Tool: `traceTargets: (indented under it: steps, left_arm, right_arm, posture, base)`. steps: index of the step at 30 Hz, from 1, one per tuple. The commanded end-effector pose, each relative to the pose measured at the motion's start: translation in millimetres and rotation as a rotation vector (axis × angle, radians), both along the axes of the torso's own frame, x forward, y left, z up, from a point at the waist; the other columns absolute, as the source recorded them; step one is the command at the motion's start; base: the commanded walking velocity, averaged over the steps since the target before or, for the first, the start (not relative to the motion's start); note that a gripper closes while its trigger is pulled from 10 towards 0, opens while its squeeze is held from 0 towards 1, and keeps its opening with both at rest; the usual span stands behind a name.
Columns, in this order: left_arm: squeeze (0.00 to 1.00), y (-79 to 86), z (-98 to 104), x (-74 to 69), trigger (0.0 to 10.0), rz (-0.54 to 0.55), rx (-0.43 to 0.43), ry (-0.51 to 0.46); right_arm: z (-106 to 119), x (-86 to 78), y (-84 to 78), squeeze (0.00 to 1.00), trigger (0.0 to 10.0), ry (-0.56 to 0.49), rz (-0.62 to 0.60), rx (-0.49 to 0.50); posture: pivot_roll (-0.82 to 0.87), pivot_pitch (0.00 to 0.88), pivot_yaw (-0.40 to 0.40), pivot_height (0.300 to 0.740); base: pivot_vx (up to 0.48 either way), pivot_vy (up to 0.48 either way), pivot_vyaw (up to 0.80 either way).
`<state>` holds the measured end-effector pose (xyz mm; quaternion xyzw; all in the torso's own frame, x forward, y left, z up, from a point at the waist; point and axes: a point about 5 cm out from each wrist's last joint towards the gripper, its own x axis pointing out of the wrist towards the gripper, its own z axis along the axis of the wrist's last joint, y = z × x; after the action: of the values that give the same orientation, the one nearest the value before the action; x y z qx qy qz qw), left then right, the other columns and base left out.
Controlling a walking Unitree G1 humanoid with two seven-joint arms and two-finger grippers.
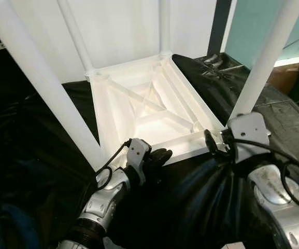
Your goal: Building children table
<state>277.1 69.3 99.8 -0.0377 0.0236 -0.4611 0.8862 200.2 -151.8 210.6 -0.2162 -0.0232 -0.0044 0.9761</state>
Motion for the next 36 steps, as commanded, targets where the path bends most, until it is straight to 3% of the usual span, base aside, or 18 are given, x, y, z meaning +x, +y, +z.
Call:
traceTargets:
  steps: [1, 6, 11, 13, 15, 16, 17, 18, 23, 31, 36]
  left_arm:
    - [0.00, 0.1, -15.4, -3.7, 10.0, -0.008, 0.045, 0.055]
    - [0.00, -1.0, -15.3, -3.4, 10.0, -0.006, 0.045, 0.041]
    - [0.00, -0.4, -15.6, -2.1, 10.0, 0.005, 0.048, 0.031]
    - [0.00, -1.3, -16.4, -2.7, 10.0, 0.005, 0.050, 0.031]
    - [0.00, -1.3, -16.4, -2.7, 10.0, 0.005, 0.050, 0.031]
    - [0.00, -3.9, -16.9, -4.1, 10.0, -0.006, 0.054, 0.023]
    - [0.00, -3.9, -16.9, -4.1, 10.0, -0.006, 0.054, 0.023]
    - [0.00, -4.2, -16.2, -3.4, 10.0, -0.002, 0.053, 0.016]
    - [0.00, -2.0, -16.0, -1.5, 10.0, 0.019, 0.052, 0.012]
    - [0.00, 0.4, -18.7, -5.7, 10.0, 0.034, 0.045, 0.017]
    - [0.00, 3.5, -20.6, -7.3, 10.0, 0.044, 0.047, 0.023]
  right_arm:
    - [-5.7, -2.0, -8.1, 0.00, 10.0, -0.021, -0.063, 0.021]
    - [-11.8, -2.3, -17.4, 0.00, 10.0, -0.029, -0.101, 0.065]
    - [-14.9, 3.1, -31.4, 0.00, 10.0, -0.074, -0.154, 0.045]
    - [-20.9, 13.8, -32.4, 0.00, 10.0, -0.036, -0.090, 0.057]
    - [-20.9, 13.8, -32.4, 0.00, 10.0, -0.036, -0.090, 0.057]
    - [-30.6, 24.7, -21.3, 0.00, 10.0, 0.040, 0.081, 0.075]
    - [-30.6, 24.7, -21.3, 0.00, 10.0, 0.040, 0.081, 0.075]
    - [-35.3, 30.5, -17.0, 0.00, 10.0, 0.072, 0.162, 0.076]
    - [-36.0, 36.0, -17.8, 0.00, 10.0, 0.077, 0.193, 0.080]
    - [-17.2, 53.1, -25.2, 0.00, 10.0, 0.021, 0.256, 0.027]
    - [-11.2, 51.2, -25.9, 0.00, 10.0, -0.009, 0.218, 0.036]
  posture:
    - [-0.20, 0.041, 0.052, 0.740]
    - [-0.19, 0.044, 0.050, 0.740]
    - [-0.19, 0.046, 0.054, 0.740]
    - [-0.19, 0.045, 0.059, 0.740]
    - [-0.19, 0.045, 0.059, 0.740]
    - [-0.18, 0.042, 0.057, 0.740]
    - [-0.18, 0.042, 0.057, 0.740]
    - [-0.17, 0.041, 0.053, 0.740]
    - [-0.16, 0.041, 0.050, 0.740]
    - [-0.13, 0.038, 0.040, 0.740]
    - [-0.12, 0.046, 0.041, 0.740]
  base:
    - [0.000, 0.000, 0.00]
    - [0.000, 0.000, 0.00]
    - [0.000, 0.000, 0.00]
    - [0.000, 0.000, 0.00]
    - [0.000, 0.000, 0.00]
    - [0.000, 0.000, 0.00]
    - [0.000, 0.000, 0.00]
    - [0.000, 0.000, 0.00]
    - [0.000, 0.000, 0.00]
    - [0.000, 0.000, 0.00]
    - [0.000, 0.000, 0.00]
